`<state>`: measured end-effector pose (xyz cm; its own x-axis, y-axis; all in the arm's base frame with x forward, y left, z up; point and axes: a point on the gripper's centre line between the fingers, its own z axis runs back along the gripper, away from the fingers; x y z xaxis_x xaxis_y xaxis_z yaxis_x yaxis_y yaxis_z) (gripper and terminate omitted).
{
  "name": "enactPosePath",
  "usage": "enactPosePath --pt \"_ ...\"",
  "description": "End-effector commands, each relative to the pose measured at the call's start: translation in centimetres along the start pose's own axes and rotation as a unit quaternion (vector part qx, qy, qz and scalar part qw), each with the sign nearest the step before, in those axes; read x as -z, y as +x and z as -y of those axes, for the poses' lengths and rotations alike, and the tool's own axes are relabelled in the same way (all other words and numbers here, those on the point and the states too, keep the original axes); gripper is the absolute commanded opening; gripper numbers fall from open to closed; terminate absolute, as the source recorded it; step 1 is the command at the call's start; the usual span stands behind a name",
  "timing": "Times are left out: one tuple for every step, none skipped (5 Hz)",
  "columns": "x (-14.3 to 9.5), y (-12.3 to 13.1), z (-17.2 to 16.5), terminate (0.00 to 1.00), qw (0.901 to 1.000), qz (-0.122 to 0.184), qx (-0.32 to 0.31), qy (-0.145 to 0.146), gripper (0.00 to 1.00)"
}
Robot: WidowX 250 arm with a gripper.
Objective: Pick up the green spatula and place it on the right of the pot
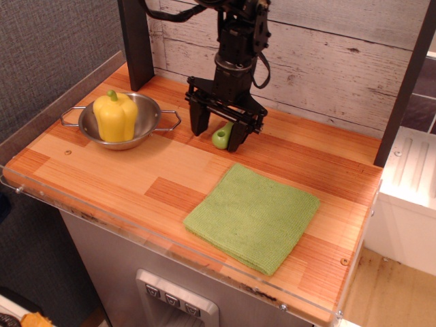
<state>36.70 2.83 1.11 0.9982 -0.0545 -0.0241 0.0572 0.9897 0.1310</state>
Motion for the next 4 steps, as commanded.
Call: enactPosePath --pt "-8.9 -1.2 -3.0 0.00 0.9904 0.129 -0.019 -0.045 1.00" --pt "-13.5 -3.5 -4.0 0.00 0.9817 0.168 -0.012 -0.089 1.00" --pt "-14.2 -6.2 -3.8 0.00 0.9839 0.153 0.008 -0.092 1.00" --pt "-13.6 -7.6 -3.6 0.00 0.9873 0.130 0.024 -0.088 1.00"
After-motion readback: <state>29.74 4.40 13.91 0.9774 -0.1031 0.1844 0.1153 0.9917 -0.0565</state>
